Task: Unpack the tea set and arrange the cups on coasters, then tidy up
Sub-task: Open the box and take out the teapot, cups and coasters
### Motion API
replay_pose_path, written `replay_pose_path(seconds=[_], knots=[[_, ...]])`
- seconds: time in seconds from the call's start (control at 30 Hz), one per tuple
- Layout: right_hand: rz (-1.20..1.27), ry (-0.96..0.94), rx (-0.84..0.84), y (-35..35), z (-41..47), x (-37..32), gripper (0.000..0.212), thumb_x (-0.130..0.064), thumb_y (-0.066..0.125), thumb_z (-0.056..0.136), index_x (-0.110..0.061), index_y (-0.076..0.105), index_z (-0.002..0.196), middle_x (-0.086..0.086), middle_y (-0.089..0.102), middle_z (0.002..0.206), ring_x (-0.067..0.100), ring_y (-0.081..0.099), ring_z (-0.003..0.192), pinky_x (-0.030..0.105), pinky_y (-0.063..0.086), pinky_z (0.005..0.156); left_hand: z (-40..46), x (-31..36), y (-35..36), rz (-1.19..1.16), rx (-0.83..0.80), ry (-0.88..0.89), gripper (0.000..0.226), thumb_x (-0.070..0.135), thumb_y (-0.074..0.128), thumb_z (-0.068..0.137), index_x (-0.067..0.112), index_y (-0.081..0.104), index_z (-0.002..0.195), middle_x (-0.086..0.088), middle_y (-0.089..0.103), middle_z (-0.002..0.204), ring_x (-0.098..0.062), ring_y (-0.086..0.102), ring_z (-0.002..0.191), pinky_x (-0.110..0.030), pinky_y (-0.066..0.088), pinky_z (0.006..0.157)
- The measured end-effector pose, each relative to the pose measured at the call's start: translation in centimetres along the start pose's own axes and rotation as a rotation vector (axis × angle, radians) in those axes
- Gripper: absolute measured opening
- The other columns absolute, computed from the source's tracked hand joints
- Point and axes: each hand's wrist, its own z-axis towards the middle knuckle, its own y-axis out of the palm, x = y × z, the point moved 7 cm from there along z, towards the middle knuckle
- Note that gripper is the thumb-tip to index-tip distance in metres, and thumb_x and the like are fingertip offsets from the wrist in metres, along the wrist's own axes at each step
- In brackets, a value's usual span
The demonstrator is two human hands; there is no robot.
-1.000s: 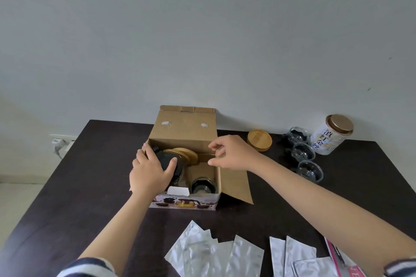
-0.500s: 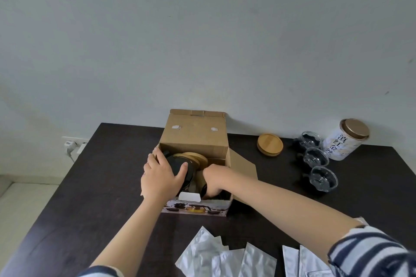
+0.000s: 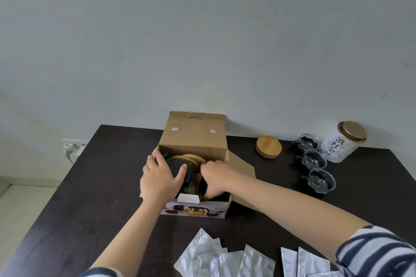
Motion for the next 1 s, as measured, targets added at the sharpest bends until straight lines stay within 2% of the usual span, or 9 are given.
replay_pose_path(seconds=[0.07, 0.2, 0.3, 0.43, 0.6, 0.7, 0.8, 0.93, 1.0], knots=[[0.001, -0.028, 0.071, -1.8, -0.4, 0.2, 0.051, -0.044, 0.079, 0.067, -0.01, 0.054, 0.097, 0.006, 0.058, 0.094, 0.024, 0.055, 0.087, 0.031, 0.046, 0.063, 0.0, 0.0, 0.1, 0.0, -0.004, 0.0, 0.096, 0.072, 0.031, 0.084, 0.006, 0.004, 0.149, -0.02, 0.026, 0.149, -0.036, 0.036, 0.132, -0.044, 0.046, 0.093], [0.058, -0.008, 0.161, -5.0, -1.3, 1.2, 0.052, -0.044, 0.078, 0.064, -0.009, 0.054, 0.095, 0.007, 0.06, 0.091, 0.023, 0.058, 0.079, 0.031, 0.046, 0.055, -0.2, 0.0, 0.0, 0.008, -0.011, 0.003, 0.096, 0.071, 0.031, 0.084, 0.006, 0.004, 0.149, -0.021, 0.026, 0.149, -0.037, 0.036, 0.132, -0.043, 0.046, 0.093], [0.165, 0.025, 0.238, -6.9, -2.5, 2.9, 0.061, -0.043, 0.076, 0.063, -0.009, 0.056, 0.11, 0.007, 0.059, 0.104, 0.023, 0.059, 0.086, 0.036, 0.056, 0.07, -0.2, 0.0, -0.2, 0.007, -0.012, 0.002, 0.097, 0.071, 0.031, 0.084, 0.005, 0.004, 0.149, -0.021, 0.026, 0.149, -0.037, 0.035, 0.132, -0.044, 0.045, 0.094], [0.371, 0.062, 0.369, -8.9, -5.3, 5.9, 0.069, -0.037, 0.076, 0.066, -0.013, 0.054, 0.127, 0.0, 0.045, 0.118, 0.019, 0.053, 0.098, 0.03, 0.052, 0.079, -0.2, 0.2, -0.1, 0.021, -0.031, 0.011, 0.097, 0.071, 0.029, 0.085, 0.004, 0.001, 0.148, -0.023, 0.019, 0.151, -0.038, 0.028, 0.136, -0.047, 0.039, 0.102], [0.503, 0.215, 0.457, -8.3, -8.7, 11.9, 0.05, -0.037, 0.074, 0.058, -0.012, 0.065, 0.1, 0.003, 0.062, 0.101, 0.022, 0.061, 0.092, 0.038, 0.054, 0.076, 0.0, 0.3, -0.2, 0.101, -0.069, 0.017, 0.096, 0.073, 0.021, 0.085, 0.006, -0.005, 0.148, -0.025, 0.008, 0.154, -0.039, 0.013, 0.142, -0.051, 0.024, 0.112], [0.527, 0.371, 0.467, -6.4, -10.9, 16.6, 0.052, -0.039, 0.071, 0.054, -0.013, 0.062, 0.098, 0.001, 0.064, 0.096, 0.02, 0.061, 0.088, 0.04, 0.055, 0.078, -0.1, 0.6, -0.3, 0.182, -0.074, 0.008, 0.09, 0.072, 0.013, 0.085, 0.012, -0.005, 0.15, -0.024, -0.001, 0.155, -0.039, 0.004, 0.143, -0.053, 0.015, 0.114], [0.514, 0.515, 0.466, -4.2, -13.2, 21.0, 0.039, -0.034, 0.072, 0.056, -0.013, 0.057, 0.085, 0.0, 0.059, 0.083, 0.019, 0.059, 0.079, 0.036, 0.05, 0.065, -0.2, 1.6, -0.4, 0.239, -0.067, 0.07, 0.079, 0.065, 0.009, 0.09, 0.016, -0.005, 0.15, -0.019, -0.008, 0.157, -0.036, -0.003, 0.145, -0.054, 0.006, 0.114], [0.518, 0.695, 0.465, -1.7, -16.0, 26.9, 0.036, -0.034, 0.074, 0.061, -0.011, 0.055, 0.081, 0.004, 0.059, 0.082, 0.02, 0.058, 0.078, 0.028, 0.04, 0.054, -0.5, 3.6, -0.5, 0.154, -0.043, 0.215, 0.063, 0.049, 0.02, 0.098, 0.016, 0.007, 0.151, -0.011, 0.008, 0.159, -0.029, 0.01, 0.145, -0.051, 0.011, 0.117], [0.534, 0.782, 0.466, -0.5, -17.2, 29.6, 0.036, -0.035, 0.074, 0.063, -0.009, 0.052, 0.078, 0.007, 0.06, 0.081, 0.022, 0.059, 0.078, 0.028, 0.038, 0.054, -0.6, 4.1, 0.0, 0.077, -0.097, 0.211, 0.065, 0.05, 0.021, 0.098, 0.016, 0.008, 0.151, -0.01, 0.006, 0.159, -0.029, 0.006, 0.146, -0.049, 0.01, 0.117]])
